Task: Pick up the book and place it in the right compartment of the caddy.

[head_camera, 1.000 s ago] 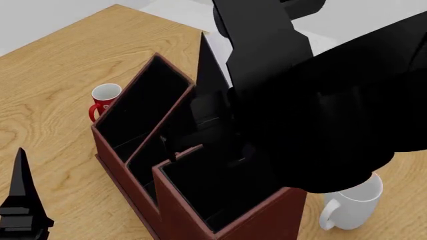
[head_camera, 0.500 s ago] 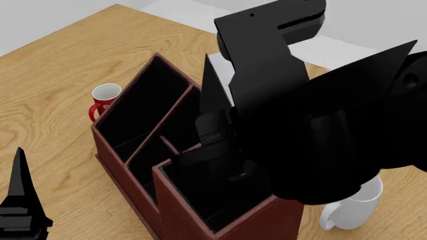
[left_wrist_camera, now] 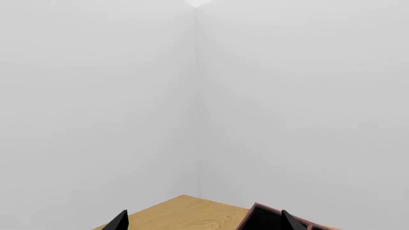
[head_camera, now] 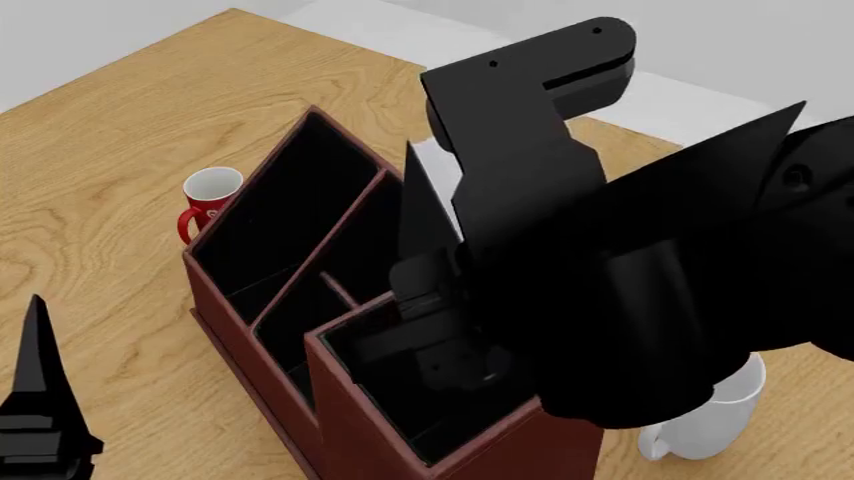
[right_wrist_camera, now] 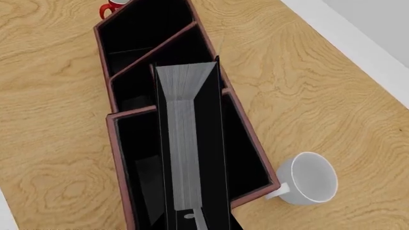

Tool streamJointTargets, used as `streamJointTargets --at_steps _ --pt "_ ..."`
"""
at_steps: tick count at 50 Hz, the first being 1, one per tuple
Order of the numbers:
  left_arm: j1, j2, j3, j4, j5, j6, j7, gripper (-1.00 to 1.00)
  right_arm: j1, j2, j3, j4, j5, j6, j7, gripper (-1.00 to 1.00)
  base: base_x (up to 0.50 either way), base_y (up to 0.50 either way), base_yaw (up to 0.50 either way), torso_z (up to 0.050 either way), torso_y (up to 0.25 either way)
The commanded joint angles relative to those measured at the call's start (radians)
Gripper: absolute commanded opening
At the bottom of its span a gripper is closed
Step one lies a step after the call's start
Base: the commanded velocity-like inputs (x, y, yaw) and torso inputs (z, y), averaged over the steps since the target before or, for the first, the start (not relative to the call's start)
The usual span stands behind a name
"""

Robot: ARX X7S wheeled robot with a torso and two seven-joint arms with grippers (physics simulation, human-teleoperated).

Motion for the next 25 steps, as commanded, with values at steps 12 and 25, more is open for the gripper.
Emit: streamJointTargets --at_steps 12,25 --pt "0.001 -0.004 0.000 -0.003 -0.005 0.005 -0.003 1.00 -0.026 -0.019 0.000 0.059 -0.121 0.028 -0.069 -1.00 0.00 0.00 0.00 0.000 0.001" --pt "0.002 -0.007 -0.003 -0.003 -0.008 0.007 -0.006 1.00 -0.030 -0.029 -0.016 0.069 -0.114 0.036 -0.068 -1.00 0.00 0.00 0.00 0.001 0.002"
